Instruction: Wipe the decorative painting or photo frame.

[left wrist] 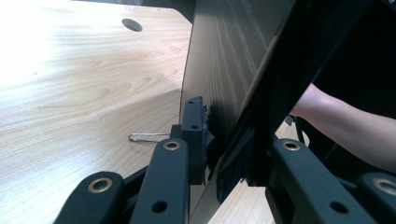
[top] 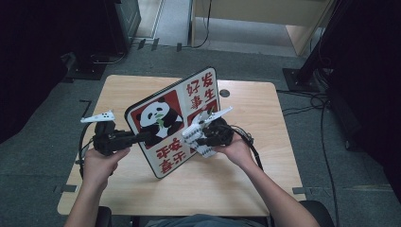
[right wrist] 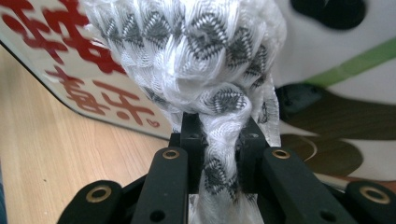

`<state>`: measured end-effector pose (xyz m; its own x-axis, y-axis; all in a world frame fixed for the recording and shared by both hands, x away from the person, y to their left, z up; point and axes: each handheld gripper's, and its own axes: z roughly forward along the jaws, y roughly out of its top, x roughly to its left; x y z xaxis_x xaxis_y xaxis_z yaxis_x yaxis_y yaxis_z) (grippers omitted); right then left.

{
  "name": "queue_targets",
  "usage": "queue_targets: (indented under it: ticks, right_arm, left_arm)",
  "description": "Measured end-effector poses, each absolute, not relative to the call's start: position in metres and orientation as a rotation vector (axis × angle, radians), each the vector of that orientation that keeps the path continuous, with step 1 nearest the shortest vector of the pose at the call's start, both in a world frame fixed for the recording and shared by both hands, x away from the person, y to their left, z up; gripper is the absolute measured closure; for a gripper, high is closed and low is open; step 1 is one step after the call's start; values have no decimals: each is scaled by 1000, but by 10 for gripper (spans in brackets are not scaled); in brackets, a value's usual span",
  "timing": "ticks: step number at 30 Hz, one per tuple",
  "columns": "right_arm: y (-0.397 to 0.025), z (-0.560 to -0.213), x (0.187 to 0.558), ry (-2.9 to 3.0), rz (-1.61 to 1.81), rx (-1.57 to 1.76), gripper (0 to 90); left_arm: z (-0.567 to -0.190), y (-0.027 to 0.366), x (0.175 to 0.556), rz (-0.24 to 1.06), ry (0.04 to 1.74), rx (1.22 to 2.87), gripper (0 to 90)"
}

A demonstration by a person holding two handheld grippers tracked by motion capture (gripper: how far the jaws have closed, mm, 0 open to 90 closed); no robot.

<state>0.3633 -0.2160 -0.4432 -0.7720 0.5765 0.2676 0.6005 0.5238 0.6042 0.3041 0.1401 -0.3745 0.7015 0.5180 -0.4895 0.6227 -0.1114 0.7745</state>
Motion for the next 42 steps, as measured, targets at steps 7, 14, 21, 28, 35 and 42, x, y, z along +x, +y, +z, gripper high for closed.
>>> queue_targets:
  ticks: [7,14,21,28,35,42]
  right_arm:
    - [-218,-455,362,-2695,-1092,-1060,789]
    - [-219,-464,360,-2668,-1064,-1075,789]
    - [-221,-469,359,-2648,-1032,-1091,798]
    - [-224,-457,355,-2643,-1056,-1077,802]
    - [-229,-431,353,-2646,-1147,-1055,806]
    - [-226,-393,351,-2668,-1233,-1014,806]
  left_arm:
    - [-375,140,304,-113,910,1762,757]
    - [-374,139,303,-109,906,1763,757]
    - [-374,139,304,-110,912,1763,756]
    - [-373,139,303,-101,917,1767,757]
    - [-373,139,303,-99,919,1769,758]
    - [-373,139,304,-103,934,1764,756]
